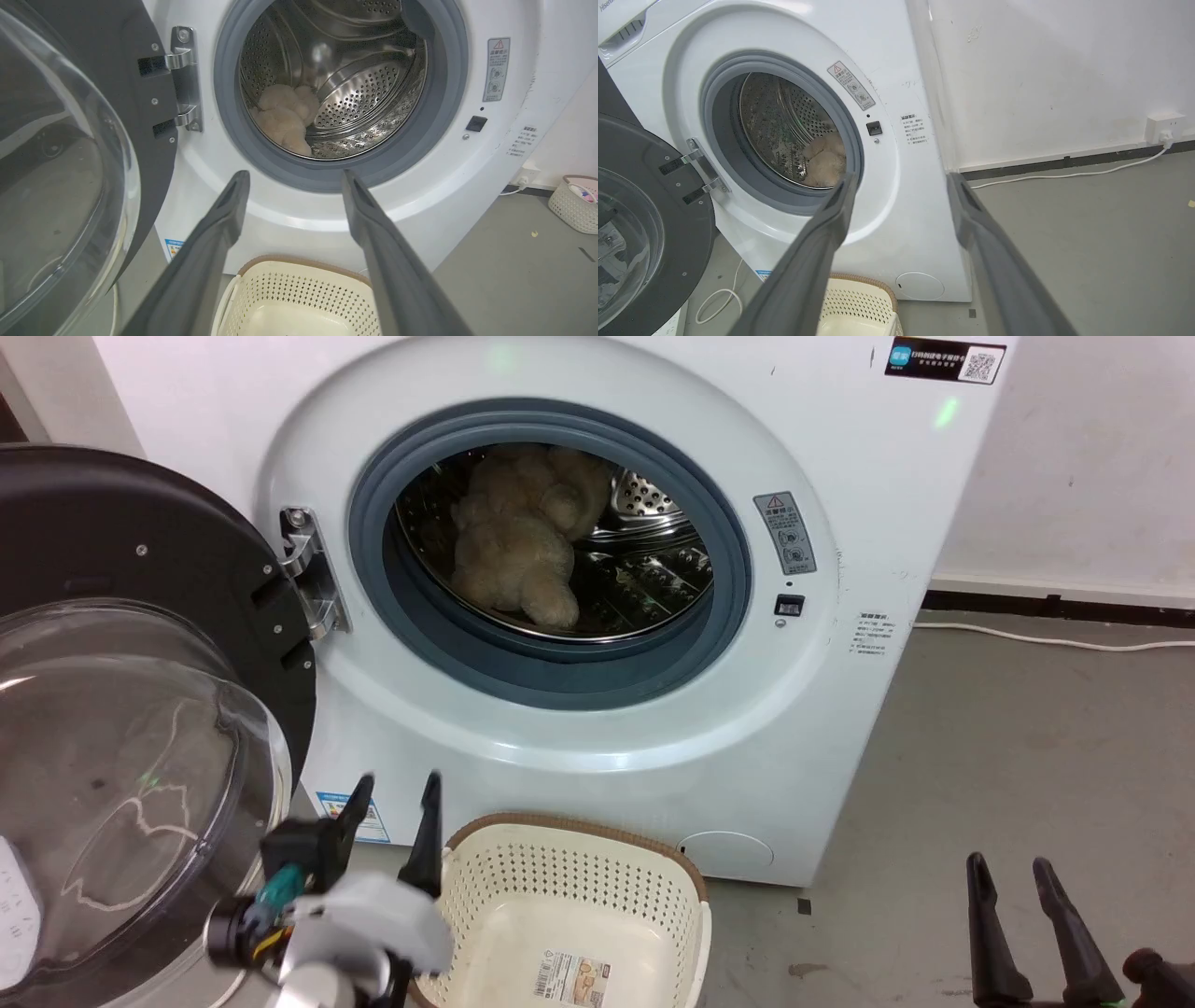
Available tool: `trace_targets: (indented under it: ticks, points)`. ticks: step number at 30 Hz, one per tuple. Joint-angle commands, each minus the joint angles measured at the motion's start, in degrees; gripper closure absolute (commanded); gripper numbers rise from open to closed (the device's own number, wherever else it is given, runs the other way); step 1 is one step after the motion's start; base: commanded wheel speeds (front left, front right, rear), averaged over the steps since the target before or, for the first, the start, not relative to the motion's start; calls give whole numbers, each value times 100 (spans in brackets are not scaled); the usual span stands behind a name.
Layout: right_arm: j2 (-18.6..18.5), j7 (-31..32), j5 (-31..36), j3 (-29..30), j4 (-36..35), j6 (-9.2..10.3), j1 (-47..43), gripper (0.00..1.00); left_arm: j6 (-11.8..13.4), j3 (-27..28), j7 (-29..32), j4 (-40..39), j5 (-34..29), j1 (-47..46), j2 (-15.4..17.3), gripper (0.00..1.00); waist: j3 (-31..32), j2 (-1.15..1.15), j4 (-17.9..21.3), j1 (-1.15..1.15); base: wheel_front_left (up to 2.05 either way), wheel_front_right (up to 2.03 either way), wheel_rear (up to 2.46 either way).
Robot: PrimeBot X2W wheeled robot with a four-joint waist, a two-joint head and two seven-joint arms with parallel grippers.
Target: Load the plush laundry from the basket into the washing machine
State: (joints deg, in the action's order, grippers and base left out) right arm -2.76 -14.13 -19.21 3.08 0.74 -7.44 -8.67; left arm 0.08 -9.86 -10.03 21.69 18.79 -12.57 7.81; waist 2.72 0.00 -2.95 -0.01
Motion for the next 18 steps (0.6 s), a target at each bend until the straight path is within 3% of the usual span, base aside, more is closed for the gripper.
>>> trace_targets:
  ticks: [1,18]
  points:
    - [-11,19,34,2,18,-5,-94,0,33,27,9,-90,-14,136,42,0,3,0,2,1,0,0,0]
    - [-11,350,620,157,167,-5,-275,0,522,110,207,-1493,-244,1439,488,0,105,0,-24,1,0,0,0]
